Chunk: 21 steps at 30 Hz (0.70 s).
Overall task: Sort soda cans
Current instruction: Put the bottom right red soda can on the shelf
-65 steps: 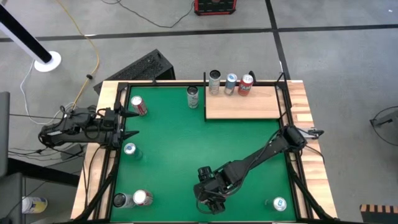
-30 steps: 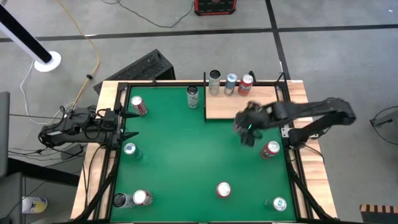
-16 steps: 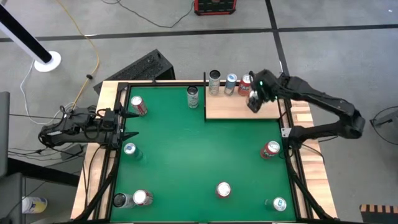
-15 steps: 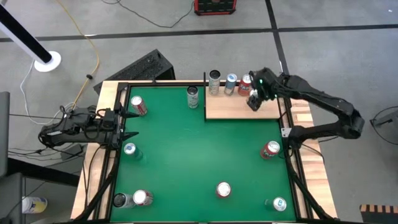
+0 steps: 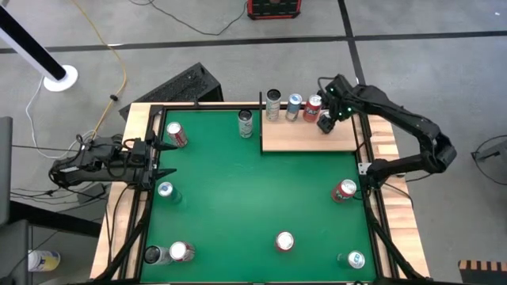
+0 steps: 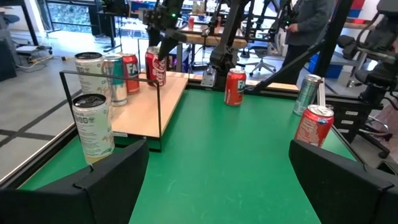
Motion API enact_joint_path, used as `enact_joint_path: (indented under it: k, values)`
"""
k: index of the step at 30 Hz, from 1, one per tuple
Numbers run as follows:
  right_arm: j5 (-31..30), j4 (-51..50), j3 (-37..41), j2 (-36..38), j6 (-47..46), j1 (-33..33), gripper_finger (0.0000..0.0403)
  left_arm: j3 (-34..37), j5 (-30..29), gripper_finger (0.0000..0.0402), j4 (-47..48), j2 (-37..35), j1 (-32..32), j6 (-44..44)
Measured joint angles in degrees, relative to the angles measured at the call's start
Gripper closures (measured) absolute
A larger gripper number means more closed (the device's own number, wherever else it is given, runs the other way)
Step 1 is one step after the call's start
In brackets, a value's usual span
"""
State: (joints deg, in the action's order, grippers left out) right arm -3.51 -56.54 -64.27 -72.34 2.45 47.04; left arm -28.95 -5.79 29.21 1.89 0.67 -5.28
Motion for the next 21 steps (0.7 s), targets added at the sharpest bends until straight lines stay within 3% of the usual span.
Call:
enact_joint_path:
  k: [6,21]
  values:
    - [0.20,-0.24,0.00,0.00,0.00,2.32,0.0048,0.00,0.01,0.0028,0.00,0.00,0.00,-0.02]
    - [0.15,-1.74,-0.02,0.00,0.14,2.74,0.0045,0.00,-0.02,0.0028,0.00,0.00,0.00,-0.04]
